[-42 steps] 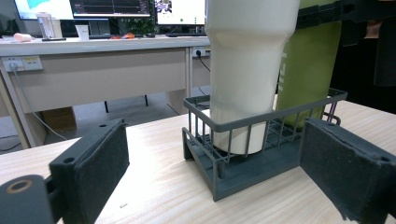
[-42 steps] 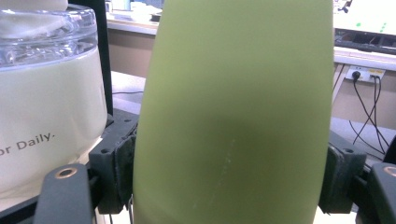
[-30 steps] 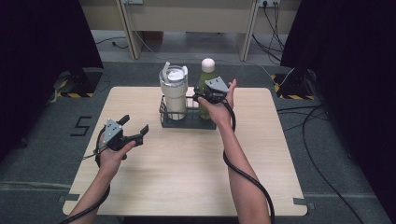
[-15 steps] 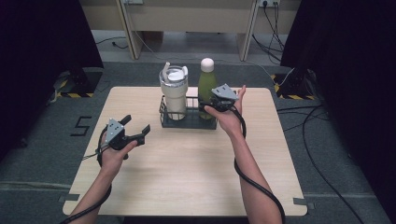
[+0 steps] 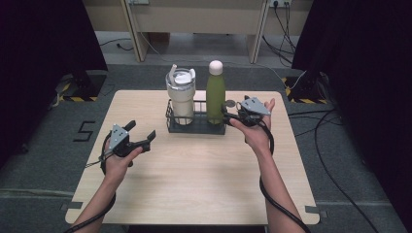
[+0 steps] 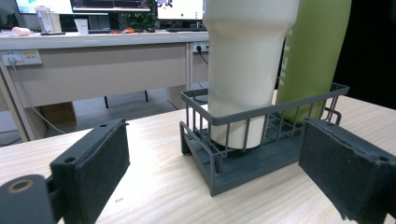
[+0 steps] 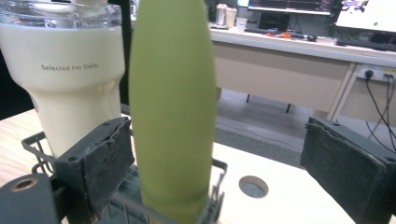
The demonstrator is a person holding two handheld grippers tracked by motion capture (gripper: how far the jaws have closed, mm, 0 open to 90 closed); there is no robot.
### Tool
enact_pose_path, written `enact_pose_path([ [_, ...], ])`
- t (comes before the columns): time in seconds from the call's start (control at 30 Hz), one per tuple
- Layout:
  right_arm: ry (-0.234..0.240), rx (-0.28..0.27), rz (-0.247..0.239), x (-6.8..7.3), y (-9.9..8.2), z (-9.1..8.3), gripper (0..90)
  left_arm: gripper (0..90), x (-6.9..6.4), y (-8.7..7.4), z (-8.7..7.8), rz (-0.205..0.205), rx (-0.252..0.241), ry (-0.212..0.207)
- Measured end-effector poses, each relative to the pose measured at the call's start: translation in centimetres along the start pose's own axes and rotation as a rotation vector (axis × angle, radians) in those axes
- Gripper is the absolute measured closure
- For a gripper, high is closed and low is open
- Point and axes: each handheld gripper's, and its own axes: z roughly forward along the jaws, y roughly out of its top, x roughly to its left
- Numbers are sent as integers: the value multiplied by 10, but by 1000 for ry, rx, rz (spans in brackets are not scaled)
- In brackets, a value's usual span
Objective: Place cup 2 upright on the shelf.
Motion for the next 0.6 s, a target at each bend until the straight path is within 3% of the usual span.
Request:
enact_pose_path([
  [0.17,-30,7,36,-9,-14,-24,97,79,0,-1,-2,-1,1,4],
  [0.6,-90,39,47,-24,-48,-79,100,79,0,-2,-3,3,5,9],
])
